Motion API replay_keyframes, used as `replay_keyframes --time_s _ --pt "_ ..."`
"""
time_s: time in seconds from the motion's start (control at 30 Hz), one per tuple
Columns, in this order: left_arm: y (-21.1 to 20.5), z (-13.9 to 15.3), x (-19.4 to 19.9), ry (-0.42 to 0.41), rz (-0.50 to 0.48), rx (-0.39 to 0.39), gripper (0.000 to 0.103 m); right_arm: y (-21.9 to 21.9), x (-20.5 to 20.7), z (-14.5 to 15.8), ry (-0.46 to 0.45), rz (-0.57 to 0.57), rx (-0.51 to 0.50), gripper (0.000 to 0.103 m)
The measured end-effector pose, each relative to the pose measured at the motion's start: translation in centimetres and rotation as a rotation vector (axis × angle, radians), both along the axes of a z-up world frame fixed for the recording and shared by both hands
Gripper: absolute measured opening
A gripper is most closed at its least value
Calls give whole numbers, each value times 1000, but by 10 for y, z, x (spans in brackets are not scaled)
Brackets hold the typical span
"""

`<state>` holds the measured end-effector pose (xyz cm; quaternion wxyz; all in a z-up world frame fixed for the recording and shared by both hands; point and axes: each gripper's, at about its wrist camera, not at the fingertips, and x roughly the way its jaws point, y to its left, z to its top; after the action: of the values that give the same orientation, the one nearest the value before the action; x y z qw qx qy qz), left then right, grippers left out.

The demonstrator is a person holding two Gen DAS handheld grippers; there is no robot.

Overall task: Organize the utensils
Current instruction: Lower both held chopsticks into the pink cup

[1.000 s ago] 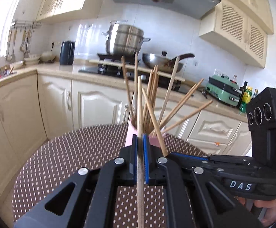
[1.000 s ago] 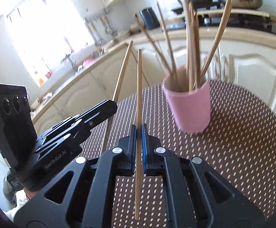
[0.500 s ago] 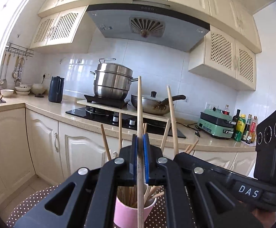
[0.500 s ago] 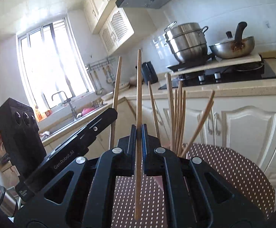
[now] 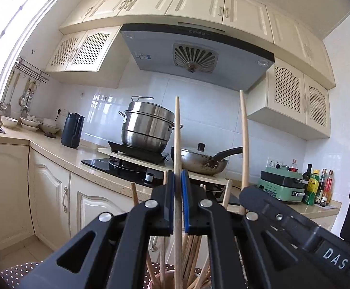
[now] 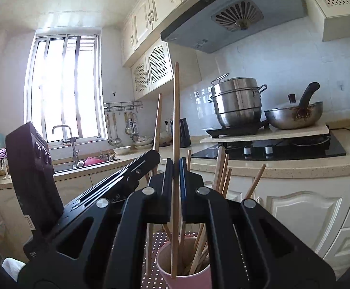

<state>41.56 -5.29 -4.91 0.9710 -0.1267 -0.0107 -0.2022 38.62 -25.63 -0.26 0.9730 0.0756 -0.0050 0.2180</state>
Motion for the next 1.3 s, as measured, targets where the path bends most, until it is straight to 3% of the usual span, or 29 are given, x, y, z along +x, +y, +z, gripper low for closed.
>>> replay_keyframes --time_s 0.23,0.67,1.3 --pt "-4 -6 6 -31 38 -26 6 3 -4 -9 -102 -14 -61 6" --pt "2 -9 13 -52 64 -88 6 14 -18 -22 -204 -36 -163 6" --pt "2 -45 -1 41 42 59 6 18 -27 -31 -252 -92 -142 6"
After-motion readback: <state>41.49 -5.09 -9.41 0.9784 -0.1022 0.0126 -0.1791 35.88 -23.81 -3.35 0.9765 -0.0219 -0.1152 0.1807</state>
